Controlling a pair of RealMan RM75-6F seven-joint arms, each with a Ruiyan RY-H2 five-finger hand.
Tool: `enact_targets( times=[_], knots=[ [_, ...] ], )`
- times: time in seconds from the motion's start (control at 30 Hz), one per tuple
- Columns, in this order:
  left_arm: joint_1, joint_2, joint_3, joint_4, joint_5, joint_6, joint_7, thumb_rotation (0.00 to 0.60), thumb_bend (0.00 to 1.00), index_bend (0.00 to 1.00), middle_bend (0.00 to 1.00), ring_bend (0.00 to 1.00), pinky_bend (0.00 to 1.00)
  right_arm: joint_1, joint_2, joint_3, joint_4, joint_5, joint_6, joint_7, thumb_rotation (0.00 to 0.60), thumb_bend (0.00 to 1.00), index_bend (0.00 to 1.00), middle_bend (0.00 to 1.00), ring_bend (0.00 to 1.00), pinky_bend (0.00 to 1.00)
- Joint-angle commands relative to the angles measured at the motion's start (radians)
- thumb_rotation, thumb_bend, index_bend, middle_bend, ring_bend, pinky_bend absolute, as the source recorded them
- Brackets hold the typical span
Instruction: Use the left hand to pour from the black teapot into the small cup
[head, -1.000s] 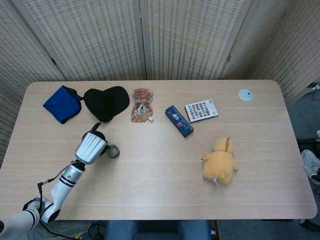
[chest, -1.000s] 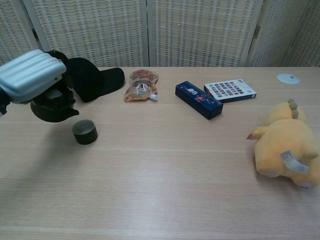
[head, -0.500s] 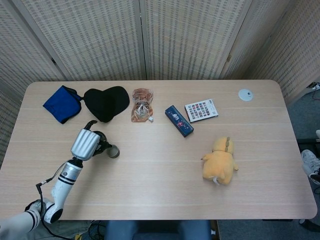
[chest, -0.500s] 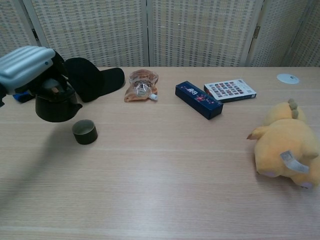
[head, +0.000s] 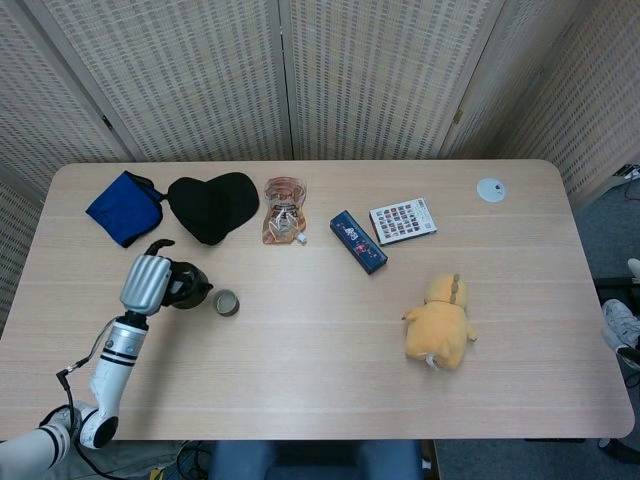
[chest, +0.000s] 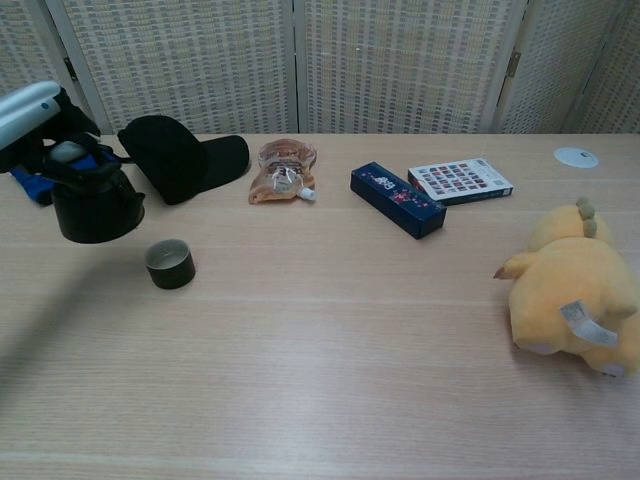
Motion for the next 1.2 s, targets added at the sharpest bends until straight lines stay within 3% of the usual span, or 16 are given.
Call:
enact_targets(
  times=[0.03,0.17,0.27,0.43,0.83,1.2],
  knots=[
    [0.006,0.006,-0.005,0.001,-0.016,-0.014,-0.018,0.543,0.36,1.00,1.00,0.96,0.22,0.001,-0.001,0.000,0.000,0.000,-0.001,-0.002,0.600,0.03,0.16,0.18,0.12,0.14],
    [0.011,0.010,-0.009,0.017,-0.029,-0.027,-0.032,0.487,0.30,1.00,1.00,0.96,0.22,0.004,-0.002,0.000,-0.001,-0.001,-0.004,-0.004,0.600,0.03,0.16,0.18,0.12,0.14],
    [0.015,0.015,-0.012,0.020,-0.040,-0.036,-0.038,0.371,0.26,1.00,1.00,0.96,0.22,0.003,-0.001,0.000,-0.002,0.000,-0.003,-0.005,0.600,0.03,0.16,0.18,0.12,0.14],
    [0.024,0.022,-0.014,0.025,-0.053,-0.046,-0.040,0.341,0.23,1.00,1.00,0.96,0.22,0.004,-0.001,-0.001,-0.004,0.001,-0.004,-0.007,0.600,0.03,0.16,0.18,0.12,0.14],
    [0.039,0.033,-0.012,0.036,-0.075,-0.076,-0.052,0.124,0.15,1.00,1.00,0.96,0.22,0.009,-0.003,-0.001,-0.009,0.000,-0.009,-0.016,0.600,0.03,0.16,0.18,0.12,0.14],
    [0.041,0.037,0.014,0.054,-0.071,-0.113,0.008,0.104,0.15,1.00,1.00,0.92,0.22,0.010,-0.002,-0.002,-0.014,0.001,-0.009,-0.023,0.600,0.03,0.16,0.18,0.12,0.14]
  ],
)
